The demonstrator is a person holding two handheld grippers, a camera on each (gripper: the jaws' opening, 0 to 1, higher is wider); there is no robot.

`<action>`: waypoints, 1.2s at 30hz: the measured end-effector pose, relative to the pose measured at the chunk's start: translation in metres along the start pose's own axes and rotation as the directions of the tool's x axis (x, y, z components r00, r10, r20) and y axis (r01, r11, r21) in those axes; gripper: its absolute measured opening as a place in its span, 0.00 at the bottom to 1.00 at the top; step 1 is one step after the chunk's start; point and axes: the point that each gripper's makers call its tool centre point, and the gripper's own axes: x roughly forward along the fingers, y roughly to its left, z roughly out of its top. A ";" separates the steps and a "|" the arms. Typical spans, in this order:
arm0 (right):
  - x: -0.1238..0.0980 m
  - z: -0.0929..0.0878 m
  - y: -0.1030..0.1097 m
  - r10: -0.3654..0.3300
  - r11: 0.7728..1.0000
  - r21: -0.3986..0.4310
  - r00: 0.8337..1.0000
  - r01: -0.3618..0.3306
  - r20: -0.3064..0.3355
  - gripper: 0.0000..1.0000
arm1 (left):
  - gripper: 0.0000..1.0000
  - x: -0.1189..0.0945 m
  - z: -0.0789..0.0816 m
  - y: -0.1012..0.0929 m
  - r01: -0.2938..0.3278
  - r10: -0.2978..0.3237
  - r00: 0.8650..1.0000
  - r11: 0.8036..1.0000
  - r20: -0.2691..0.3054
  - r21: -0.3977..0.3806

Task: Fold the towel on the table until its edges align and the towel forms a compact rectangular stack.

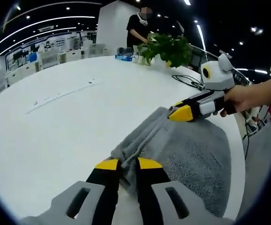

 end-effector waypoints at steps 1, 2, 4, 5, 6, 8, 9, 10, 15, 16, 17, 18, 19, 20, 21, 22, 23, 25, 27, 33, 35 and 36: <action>0.001 0.001 -0.001 -0.002 1.000 0.000 1.000 0.002 0.003 0.17 | 0.13 0.001 0.001 0.001 0.001 -0.001 1.000 1.000 0.004 0.003; 0.001 0.002 -0.002 -0.004 1.000 0.001 1.000 0.004 0.005 0.17 | 0.13 0.002 0.001 0.003 0.002 -0.002 1.000 1.000 0.007 0.000; 0.002 0.003 -0.002 -0.006 1.000 -0.001 1.000 0.006 0.008 0.17 | 0.12 0.003 0.002 0.004 0.000 0.000 1.000 1.000 0.016 -0.004; 0.001 0.003 -0.002 -0.005 1.000 -0.003 1.000 0.005 0.008 0.17 | 0.12 0.003 0.002 0.003 -0.001 0.001 1.000 1.000 0.018 -0.002; 0.001 0.003 -0.002 -0.005 1.000 0.001 1.000 0.005 0.007 0.17 | 0.12 0.002 0.002 0.002 -0.003 0.003 1.000 1.000 0.019 0.001; 0.000 0.003 -0.002 -0.017 0.997 0.079 1.000 0.016 0.007 0.17 | 0.12 0.002 0.002 0.001 -0.011 0.011 1.000 1.000 0.017 0.013; -0.001 0.004 -0.002 -0.025 0.992 0.121 1.000 0.024 0.006 0.18 | 0.12 0.002 0.003 0.001 -0.022 0.022 1.000 1.000 0.005 0.015; -0.001 0.005 -0.003 -0.030 0.992 0.122 1.000 0.029 0.001 0.18 | 0.12 0.002 0.003 0.001 -0.032 0.032 0.999 0.999 -0.011 0.029; -0.004 0.011 -0.004 -0.050 0.996 0.068 0.999 0.051 -0.007 0.20 | 0.17 -0.004 0.011 0.001 -0.050 0.052 0.998 0.996 -0.028 0.079; -0.008 0.016 -0.003 -0.048 0.996 0.074 0.999 0.047 0.009 0.20 | 0.21 -0.008 0.014 0.005 -0.071 0.072 0.997 0.995 -0.016 0.070; -0.010 0.019 -0.003 -0.046 0.996 0.073 0.999 0.044 0.021 0.21 | 0.25 -0.011 0.018 0.008 -0.089 0.089 0.996 0.994 -0.001 0.069; -0.015 0.026 -0.001 -0.046 0.997 0.067 0.998 0.043 0.044 0.21 | 0.29 -0.017 0.027 0.010 -0.108 0.106 0.994 0.992 0.031 0.063; -0.018 0.029 0.000 -0.042 0.998 0.053 0.998 0.039 0.056 0.22 | 0.30 -0.022 0.033 0.010 -0.115 0.112 0.992 0.992 0.055 0.059; -0.021 0.032 0.002 -0.035 0.999 0.035 0.998 0.033 0.059 0.23 | 0.29 -0.027 0.040 0.011 -0.125 0.120 0.990 0.991 0.080 0.057; -0.026 0.035 0.007 -0.026 1.000 0.018 0.998 0.025 0.065 0.25 | 0.30 -0.035 0.049 0.011 -0.139 0.132 0.985 0.989 0.114 0.055; -0.031 0.037 0.010 -0.023 1.000 -0.001 0.997 0.023 0.068 0.27 | 0.31 -0.041 0.054 0.012 -0.148 0.140 0.982 0.988 0.127 0.054; -0.033 0.039 0.010 -0.024 1.000 -0.011 0.997 0.025 0.072 0.27 | 0.33 -0.045 0.057 0.012 -0.153 0.145 0.981 0.987 0.131 0.053; -0.039 0.041 0.010 -0.025 1.000 -0.016 0.997 0.026 0.070 0.28 | 0.40 -0.054 0.065 0.011 -0.157 0.148 0.979 0.986 0.142 0.057; -0.047 0.046 0.013 -0.024 0.999 -0.019 0.996 0.026 0.090 0.30 | 0.47 -0.063 0.070 0.008 -0.163 0.153 0.976 0.985 0.153 0.056; -0.073 0.044 0.022 -0.014 0.999 -0.028 0.995 0.017 0.101 0.32 | 0.63 -0.090 0.072 -0.009 -0.173 0.157 0.970 0.982 0.188 0.073; -0.084 0.040 0.024 -0.010 0.999 -0.036 0.995 0.013 0.102 0.33 | 0.64 -0.100 0.069 -0.017 -0.177 0.161 0.966 0.982 0.203 0.063; -0.088 0.038 0.025 -0.007 0.999 -0.036 0.995 0.011 0.104 0.35 | 0.66 -0.104 0.067 -0.020 -0.181 0.165 0.964 0.982 0.210 0.058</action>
